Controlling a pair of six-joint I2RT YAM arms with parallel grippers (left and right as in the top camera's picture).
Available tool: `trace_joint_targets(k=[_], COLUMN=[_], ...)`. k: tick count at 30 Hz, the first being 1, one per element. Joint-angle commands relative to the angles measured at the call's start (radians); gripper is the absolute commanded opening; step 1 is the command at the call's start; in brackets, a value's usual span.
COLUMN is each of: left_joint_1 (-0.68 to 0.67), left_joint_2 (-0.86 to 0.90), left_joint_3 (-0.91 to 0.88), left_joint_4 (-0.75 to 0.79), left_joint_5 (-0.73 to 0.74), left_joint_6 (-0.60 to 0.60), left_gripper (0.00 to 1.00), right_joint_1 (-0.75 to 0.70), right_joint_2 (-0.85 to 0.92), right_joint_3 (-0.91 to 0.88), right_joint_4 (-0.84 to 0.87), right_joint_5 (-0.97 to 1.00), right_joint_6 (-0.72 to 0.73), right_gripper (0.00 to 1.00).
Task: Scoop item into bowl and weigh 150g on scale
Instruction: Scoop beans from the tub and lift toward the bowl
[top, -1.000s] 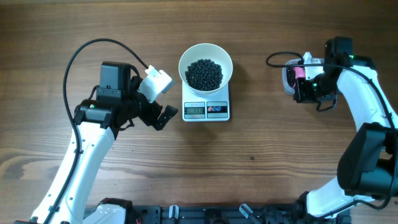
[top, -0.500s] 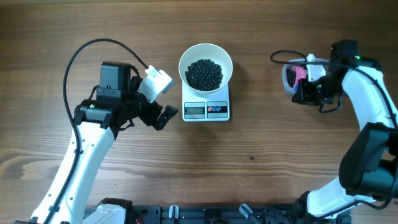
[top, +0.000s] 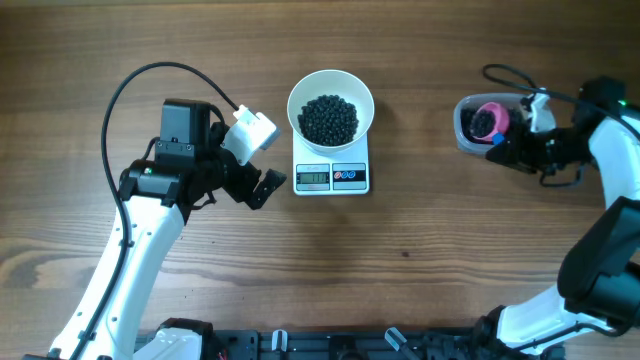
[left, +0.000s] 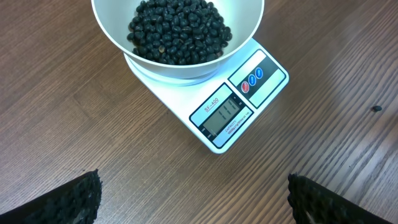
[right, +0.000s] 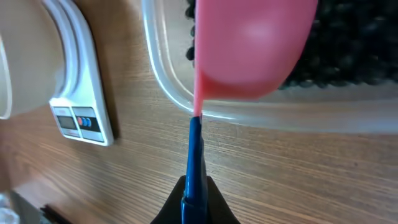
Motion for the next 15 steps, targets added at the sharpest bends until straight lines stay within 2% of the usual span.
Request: trace_joint_targets(k=[1,8,15], left_joint_1=[0.005,0.005,0.005], left_joint_2=[-0.003,-0.003,-0.003], left_joint_3=[-0.006,-0.006,-0.006], left_joint_4=[0.003,0.003,0.003], left_joint_5=[-0.002,-0.002,-0.002], left_joint_6=[-0.01,-0.01,-0.01], left_gripper=[1.0,1.0,1.0], right_joint_1=[-0.058,-0.087,-0.078], right_joint_2=[0.019,0.019,0.018], right_joint_3=[-0.006,-0.006,0.003], right_joint_4=[-0.007,-0.017,-0.017], right_joint_5=[-0.088,-0.264,-0.425], right_joint_6=[-0.026,-0.106,-0.126], right_gripper=[0.04,0.04,0.04])
